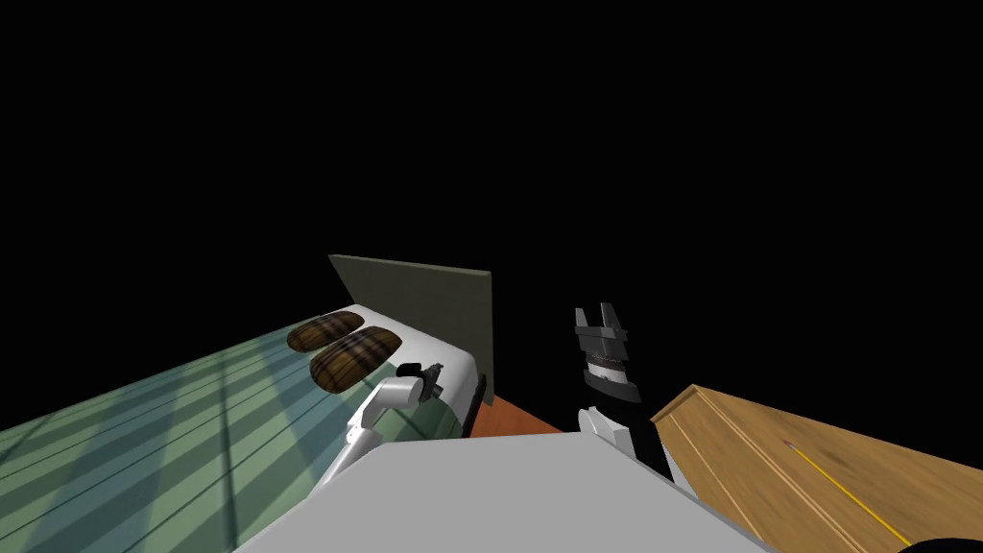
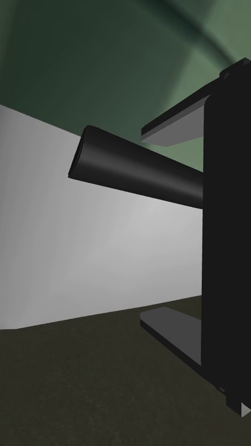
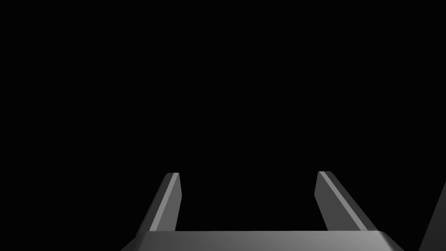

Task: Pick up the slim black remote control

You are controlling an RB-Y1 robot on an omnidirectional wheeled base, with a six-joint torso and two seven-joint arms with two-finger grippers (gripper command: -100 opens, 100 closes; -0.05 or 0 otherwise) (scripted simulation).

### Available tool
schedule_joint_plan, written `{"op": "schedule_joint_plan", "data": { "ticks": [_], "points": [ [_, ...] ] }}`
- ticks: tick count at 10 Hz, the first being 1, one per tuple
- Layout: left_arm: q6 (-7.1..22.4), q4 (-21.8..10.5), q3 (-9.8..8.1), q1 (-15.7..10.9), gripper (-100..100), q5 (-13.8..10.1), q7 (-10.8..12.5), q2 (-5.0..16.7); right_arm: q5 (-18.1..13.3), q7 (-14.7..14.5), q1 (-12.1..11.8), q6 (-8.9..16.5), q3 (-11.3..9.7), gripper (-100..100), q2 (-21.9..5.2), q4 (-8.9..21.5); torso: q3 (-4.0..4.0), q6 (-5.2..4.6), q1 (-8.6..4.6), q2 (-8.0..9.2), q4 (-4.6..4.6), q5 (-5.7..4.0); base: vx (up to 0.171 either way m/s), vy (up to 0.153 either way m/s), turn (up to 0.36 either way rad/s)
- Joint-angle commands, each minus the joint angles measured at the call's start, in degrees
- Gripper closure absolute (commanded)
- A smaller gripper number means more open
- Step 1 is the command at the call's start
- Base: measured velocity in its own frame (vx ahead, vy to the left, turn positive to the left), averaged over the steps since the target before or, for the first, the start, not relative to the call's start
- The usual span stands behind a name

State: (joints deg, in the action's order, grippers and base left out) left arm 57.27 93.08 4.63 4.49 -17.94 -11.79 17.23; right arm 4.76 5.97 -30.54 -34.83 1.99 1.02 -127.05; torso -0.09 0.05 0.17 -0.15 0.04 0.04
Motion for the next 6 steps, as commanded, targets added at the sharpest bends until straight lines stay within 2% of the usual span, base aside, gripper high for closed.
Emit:
{"op": "schedule_joint_plan", "data": {
  "ticks": [1,4,6],
  "points": [
    [2.9,-1.9,1.08,-1.4,-100,-0.2,0.0,0.1,0.0,0.0,0.0,0.0,0.0,0,0.0,0.0,0.00,0.00,0.00,0.00,0.00,0.00,0.042,0.057,-0.063],
    [6.5,-3.4,2.00,-2.7,-100,-0.4,0.0,0.2,0.0,0.0,0.0,0.0,0.0,0,0.0,0.0,-0.01,-0.01,-0.01,-0.01,0.00,0.00,0.029,0.049,-0.058],
    [10.4,-6.2,3.76,-4.9,-100,-0.7,0.1,0.4,0.0,0.0,0.0,0.0,0.0,0,0.0,0.0,0.00,-0.01,-0.01,-0.01,0.00,0.00,0.045,0.063,-0.090]
  ]
}}
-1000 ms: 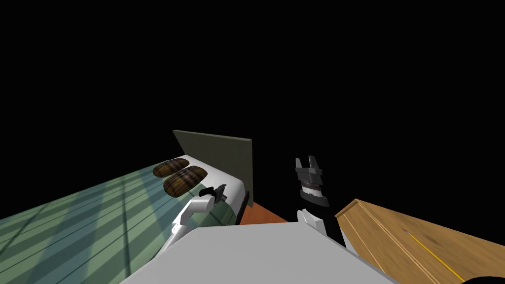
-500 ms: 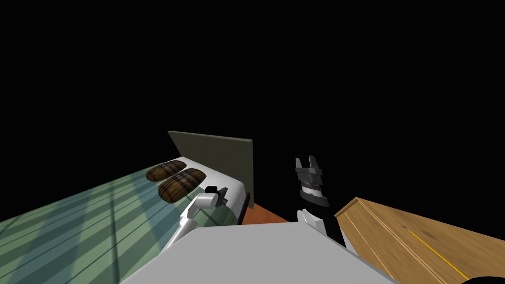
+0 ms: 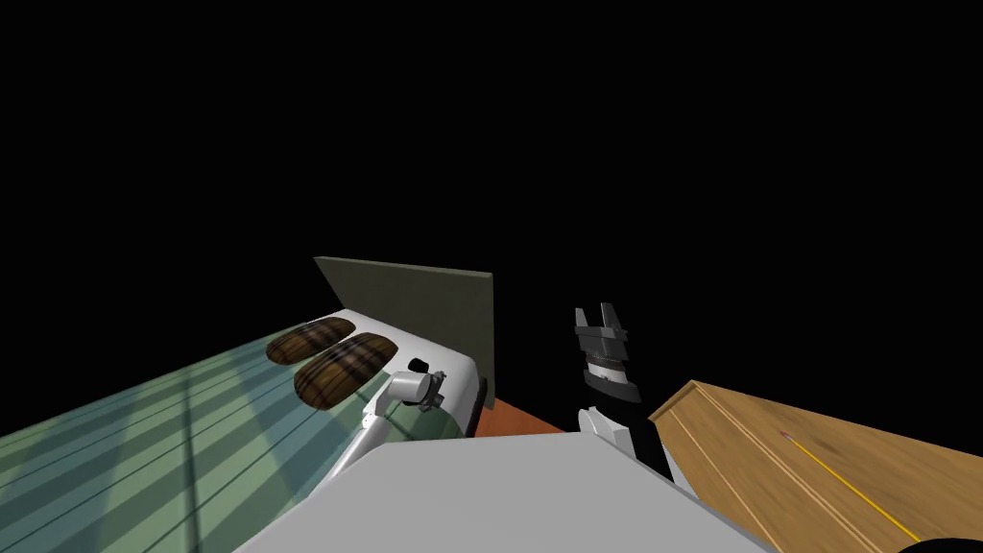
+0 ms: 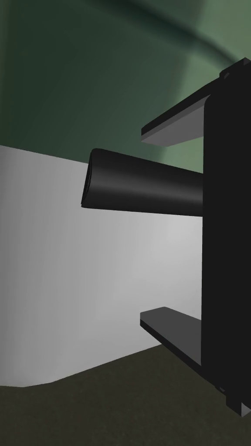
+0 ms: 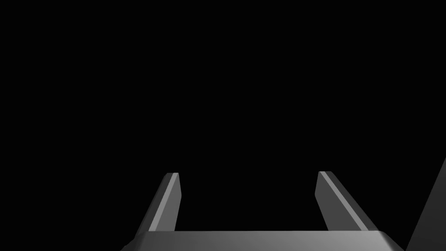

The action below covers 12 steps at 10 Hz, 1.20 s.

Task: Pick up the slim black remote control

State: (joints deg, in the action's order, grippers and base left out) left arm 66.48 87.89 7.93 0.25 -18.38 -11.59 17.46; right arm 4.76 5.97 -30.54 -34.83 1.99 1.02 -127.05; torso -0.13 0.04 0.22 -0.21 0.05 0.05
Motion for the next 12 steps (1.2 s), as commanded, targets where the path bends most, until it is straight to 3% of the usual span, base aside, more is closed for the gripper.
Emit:
{"op": "schedule_joint_plan", "data": {
  "ticks": [1,9,11,12],
  "points": [
    [2.3,-1.0,0.46,-0.7,-100,-0.2,-0.1,0.1,0.0,0.0,0.0,0.0,0.0,0,0.0,0.0,0.00,0.00,0.00,0.00,0.00,0.00,0.038,0.075,-0.041],
    [12.4,-6.6,4.36,-5.5,-100,-0.6,0.4,0.1,0.0,0.0,0.0,0.0,0.0,0,0.0,0.0,0.02,0.02,-0.10,0.03,-0.01,-0.02,0.033,0.056,-0.052],
    [12.6,-6.7,4.46,-5.6,-100,-0.6,0.4,0.1,0.0,0.0,0.0,0.0,0.0,0,0.0,0.0,0.04,0.02,-0.05,0.08,-0.01,-0.01,0.015,0.044,-0.026],
    [12.8,-6.7,4.50,-5.6,0,-0.6,0.5,0.1,0.0,0.0,0.0,0.0,0.0,0,0.0,0.0,0.07,0.03,-0.15,0.14,-0.02,-0.03,0.002,0.005,0.001]
  ]
}}
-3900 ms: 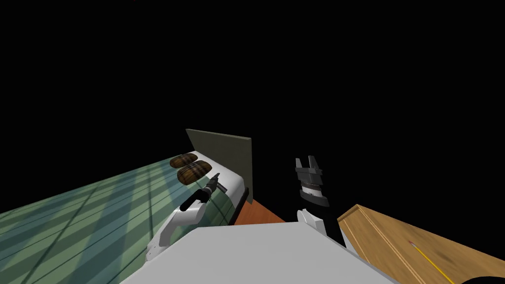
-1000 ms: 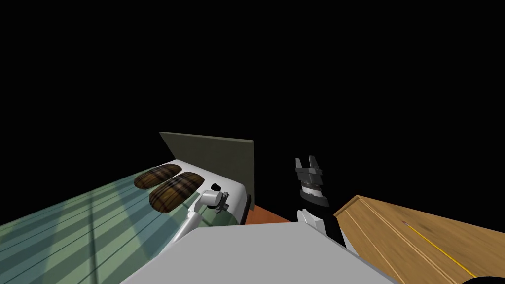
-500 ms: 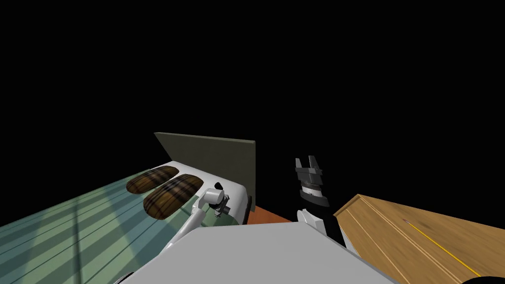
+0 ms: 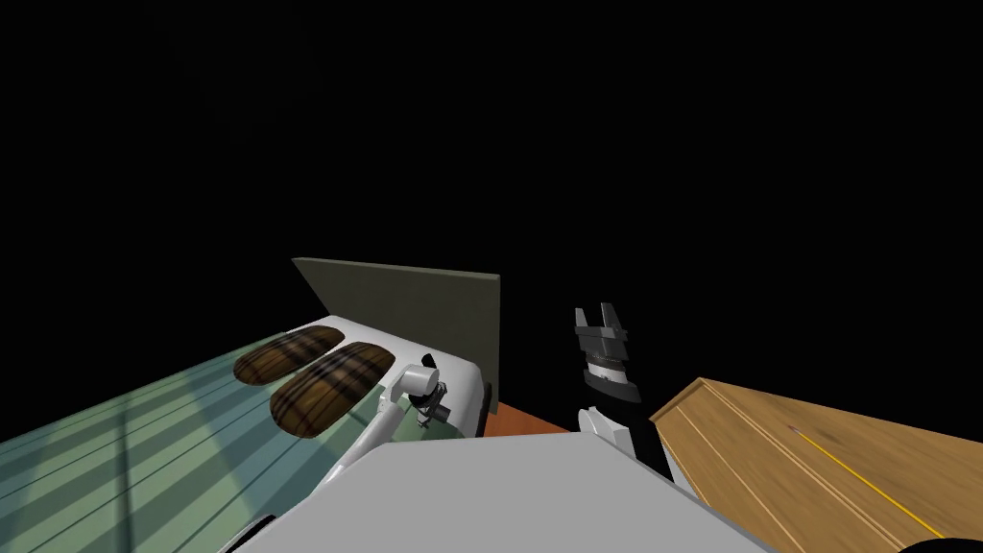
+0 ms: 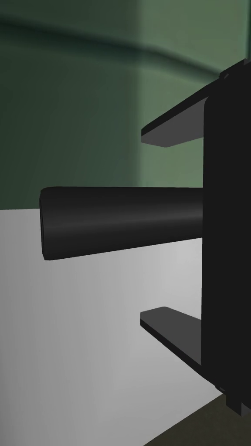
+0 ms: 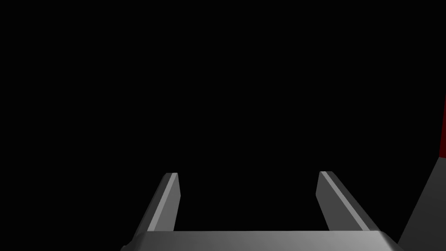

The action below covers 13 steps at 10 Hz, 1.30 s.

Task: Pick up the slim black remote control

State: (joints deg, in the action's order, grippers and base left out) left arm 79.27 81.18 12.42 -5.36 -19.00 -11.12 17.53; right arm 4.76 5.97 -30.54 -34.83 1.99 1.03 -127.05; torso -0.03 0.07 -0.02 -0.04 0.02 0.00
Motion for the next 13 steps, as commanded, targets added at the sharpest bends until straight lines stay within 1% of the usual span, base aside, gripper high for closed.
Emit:
{"op": "schedule_joint_plan", "data": {
  "ticks": [1,2,4,5,6,10,11,12,13],
  "points": [
    [-2.1,-2.1,0.08,0.2,-100,0.5,-0.1,-0.6,0.0,0.0,0.0,0.0,0.0,0,0.0,0.0,0.00,0.00,0.00,0.00,0.00,0.00,0.009,0.008,-0.048],
    [-2.6,-2.6,0.11,0.2,-100,0.6,-0.1,-0.7,0.0,0.0,0.0,0.0,0.0,0,0.0,0.0,0.00,-0.01,-0.01,-0.01,0.00,0.00,0.011,0.013,-0.039],
    [-4.7,-4.6,0.19,0.4,-100,1.1,-0.3,-1.3,0.0,0.0,0.0,0.0,0.0,0,0.0,0.0,-0.01,0.00,0.00,-0.01,0.00,0.00,0.009,0.011,-0.032],
    [-3.8,-3.8,0.20,0.4,-100,1.0,-0.1,-1.1,0.0,0.0,0.0,0.0,0.0,0,0.0,0.0,-0.01,0.00,-0.01,-0.01,0.00,0.00,0.000,0.000,0.000],
    [-4.1,-4.0,0.20,0.4,100,1.0,-0.2,-1.2,0.0,0.0,0.0,0.0,0.0,0,0.0,0.0,0.00,0.00,-0.03,0.00,0.00,-0.01,0.000,0.000,0.000],
    [-4.0,-4.0,0.17,0.4,100,1.0,-0.1,-1.1,0.0,0.0,0.0,0.0,0.0,0,0.0,0.0,-0.09,-0.09,0.00,-0.15,0.03,0.05,-0.001,0.001,0.004],
    [-4.0,-4.0,0.18,0.4,0,1.0,-0.1,-1.1,0.0,0.0,0.0,0.0,0.0,0,0.0,0.0,-0.09,-0.09,0.00,-0.16,0.03,0.05,0.000,0.000,0.000],
    [-2.1,-2.1,0.08,0.2,100,0.5,-0.1,-0.6,0.0,0.0,0.0,0.0,0.0,0,0.0,0.0,-0.09,-0.08,0.00,-0.16,0.02,0.05,-0.005,-0.008,0.053],
    [-1.0,-1.0,0.04,0.1,100,0.2,-0.1,-0.3,0.0,0.0,0.0,0.0,0.0,0,0.0,0.0,-0.07,-0.08,-0.03,-0.14,0.00,0.04,-0.008,-0.018,0.052]
  ]
}}
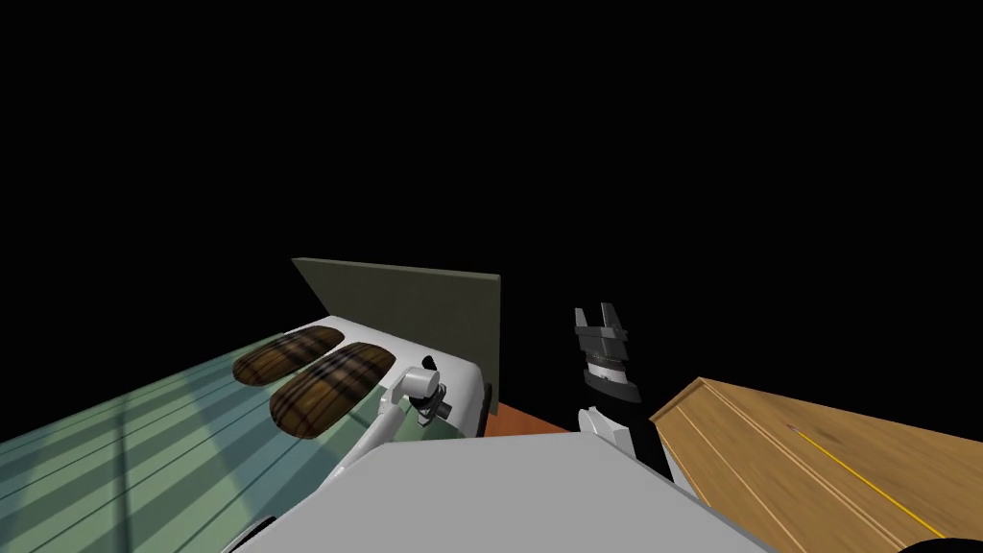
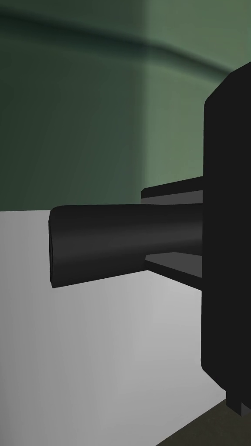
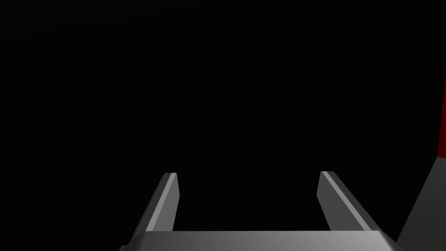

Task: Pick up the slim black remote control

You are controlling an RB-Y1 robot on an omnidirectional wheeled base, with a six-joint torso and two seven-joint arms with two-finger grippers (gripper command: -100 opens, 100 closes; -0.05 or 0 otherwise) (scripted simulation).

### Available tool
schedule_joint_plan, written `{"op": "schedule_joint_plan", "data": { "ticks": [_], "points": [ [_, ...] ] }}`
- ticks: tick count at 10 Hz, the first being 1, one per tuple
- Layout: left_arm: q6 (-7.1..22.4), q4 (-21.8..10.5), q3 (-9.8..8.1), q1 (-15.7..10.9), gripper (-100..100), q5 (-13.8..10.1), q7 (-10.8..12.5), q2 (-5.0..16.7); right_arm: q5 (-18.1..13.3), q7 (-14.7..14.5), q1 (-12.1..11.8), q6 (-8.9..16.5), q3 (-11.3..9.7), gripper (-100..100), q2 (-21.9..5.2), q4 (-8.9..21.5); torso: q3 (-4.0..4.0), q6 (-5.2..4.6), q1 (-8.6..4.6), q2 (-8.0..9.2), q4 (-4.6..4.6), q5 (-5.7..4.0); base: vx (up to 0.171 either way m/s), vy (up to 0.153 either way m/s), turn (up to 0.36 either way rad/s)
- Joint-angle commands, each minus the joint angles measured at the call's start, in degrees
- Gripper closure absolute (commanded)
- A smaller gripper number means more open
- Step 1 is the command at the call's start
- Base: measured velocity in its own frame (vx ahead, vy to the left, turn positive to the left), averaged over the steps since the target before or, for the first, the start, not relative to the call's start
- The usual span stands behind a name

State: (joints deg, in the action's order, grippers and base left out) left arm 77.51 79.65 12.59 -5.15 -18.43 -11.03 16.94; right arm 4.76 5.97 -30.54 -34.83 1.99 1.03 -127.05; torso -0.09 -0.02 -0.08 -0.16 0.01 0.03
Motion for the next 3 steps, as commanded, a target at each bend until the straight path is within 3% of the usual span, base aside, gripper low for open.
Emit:
{"op": "schedule_joint_plan", "data": {
  "ticks": [1,2,3],
  "points": [
    [1.8,1.5,-0.17,-0.2,100,-0.6,-0.1,0.6,0.0,0.0,0.0,0.0,0.0,0,0.0,0.0,0.00,0.00,0.00,0.00,0.00,0.00,-0.010,-0.018,0.033],
    [1.0,0.8,-0.11,-0.3,100,-0.4,0.0,0.3,0.0,0.0,0.0,0.0,0.0,0,0.0,0.0,0.01,0.00,0.00,0.01,0.00,0.00,-0.004,-0.007,0.006],
    [1.2,0.8,-0.14,-0.4,0,-0.4,0.0,0.4,0.0,0.0,0.0,0.0,0.0,0,0.0,0.0,-0.01,0.00,0.03,0.00,0.02,0.01,0.000,0.000,0.000]
  ]
}}
